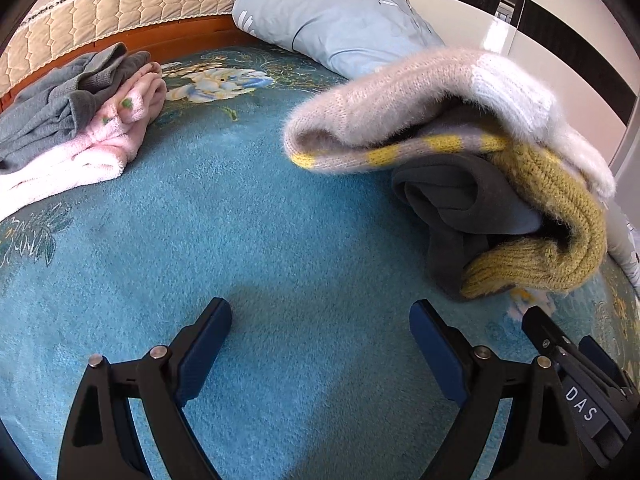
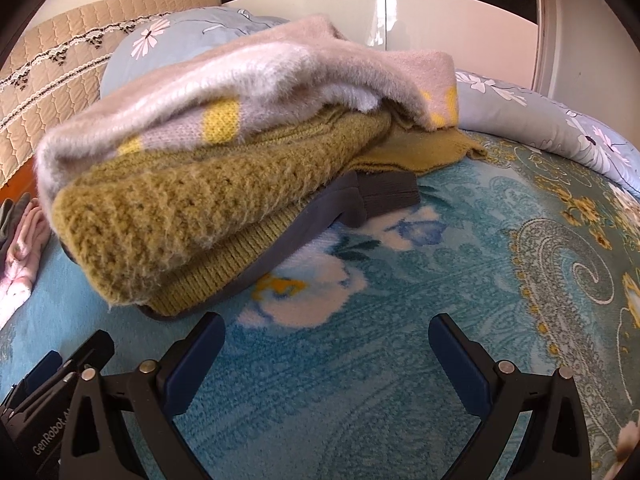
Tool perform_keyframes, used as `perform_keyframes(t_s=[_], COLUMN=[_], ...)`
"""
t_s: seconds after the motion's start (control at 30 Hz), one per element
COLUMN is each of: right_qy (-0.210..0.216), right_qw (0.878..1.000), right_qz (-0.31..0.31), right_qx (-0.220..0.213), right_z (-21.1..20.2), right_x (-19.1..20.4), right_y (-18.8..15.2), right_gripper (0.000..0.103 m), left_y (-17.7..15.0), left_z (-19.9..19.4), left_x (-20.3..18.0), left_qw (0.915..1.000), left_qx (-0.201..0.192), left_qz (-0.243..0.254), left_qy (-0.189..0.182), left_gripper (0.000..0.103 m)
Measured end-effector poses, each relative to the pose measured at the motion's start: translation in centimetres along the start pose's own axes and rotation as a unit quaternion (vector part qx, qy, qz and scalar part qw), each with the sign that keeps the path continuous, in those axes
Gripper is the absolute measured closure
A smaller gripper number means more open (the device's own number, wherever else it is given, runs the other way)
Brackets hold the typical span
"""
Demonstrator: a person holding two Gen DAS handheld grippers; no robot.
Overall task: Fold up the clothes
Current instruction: 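Reach both grippers toward the pile of sweaters on the bed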
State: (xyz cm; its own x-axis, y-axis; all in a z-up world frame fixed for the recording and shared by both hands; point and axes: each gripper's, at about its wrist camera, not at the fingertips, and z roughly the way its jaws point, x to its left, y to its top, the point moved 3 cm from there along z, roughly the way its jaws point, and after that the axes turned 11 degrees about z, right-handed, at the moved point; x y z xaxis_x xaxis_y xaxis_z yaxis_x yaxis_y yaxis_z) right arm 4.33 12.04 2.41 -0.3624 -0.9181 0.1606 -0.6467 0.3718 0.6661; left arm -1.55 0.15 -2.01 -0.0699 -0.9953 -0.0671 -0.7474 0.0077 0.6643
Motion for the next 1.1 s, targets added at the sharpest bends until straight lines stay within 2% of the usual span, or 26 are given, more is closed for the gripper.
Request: perform_keyframes(t_s=[0.1,0.17,0.3,0.5,0.6,0.73,0.8,0.9,1.0,1.07,1.1], right_qy=[0.000,0.001,0.001,-0.002,-0.001,0.005,0.004,0.005,0.004,0.005,0.001], right_qw=[1.000,1.000,1.000,1.000,1.000,1.000,1.000,1.000,1.000,1.000,1.000], right_qz=[0.001,0.002,0.004,-0.002,-0.001,0.008,0.007,0.007,0.008,0.009,0.006], right_qx=[0.007,0.012,0.020,0.000,-0.003,-0.002,-0.001,0.001,0.003,0.004,0.007], right_z=[0.2,0.4,0.6,0.2,-0.2,-0.6,-0.6,-0.6,-0.5,-0.6,-0.9], right_x=[0.1,0.2,0.3,0.3,-0.1,-1.0,-1.1,-1.3,-1.1,-1.3,-1.4], right_y=[0.0,0.0,0.0,-0.2,0.0,0.2,0.3,0.3,0.3,0.4,-0.1], right_gripper=[0.000,0.000,0.000,0.000,0.000,0.000,0.000,0.000,0.000,0.000,0.000], left_y=[-0.1,0.7,0.1,0.2,0.4,2.1,3.0,5.2,6.6,7.2,7.3], left_z=[-0.5,1.1,0.2,0.4,0.4,-1.2,-1.9,-2.1,-0.7,0.0,0.3], left_x=[-0.1,1.8,0.2,-0.5,-0.7,-1.0,-1.1,-2.0,-3.1,-4.1,-4.5], left_qw=[1.0000,1.0000,0.9999,0.9999,0.9999,0.9969,0.9928,0.9786,0.9723,0.9620,0.9542], left_qx=[-0.003,-0.003,-0.003,-0.004,0.003,-0.032,-0.050,-0.076,-0.067,-0.061,-0.060], left_qz=[-0.005,-0.006,-0.009,-0.005,0.006,0.066,0.097,0.158,0.199,0.244,0.271], left_qy=[-0.006,-0.003,-0.007,-0.016,-0.012,0.030,0.051,0.108,0.103,0.107,0.111], left_gripper=[0.012,0.012,0.012,0.006,0.005,0.005,0.006,0.006,0.006,0.007,0.008])
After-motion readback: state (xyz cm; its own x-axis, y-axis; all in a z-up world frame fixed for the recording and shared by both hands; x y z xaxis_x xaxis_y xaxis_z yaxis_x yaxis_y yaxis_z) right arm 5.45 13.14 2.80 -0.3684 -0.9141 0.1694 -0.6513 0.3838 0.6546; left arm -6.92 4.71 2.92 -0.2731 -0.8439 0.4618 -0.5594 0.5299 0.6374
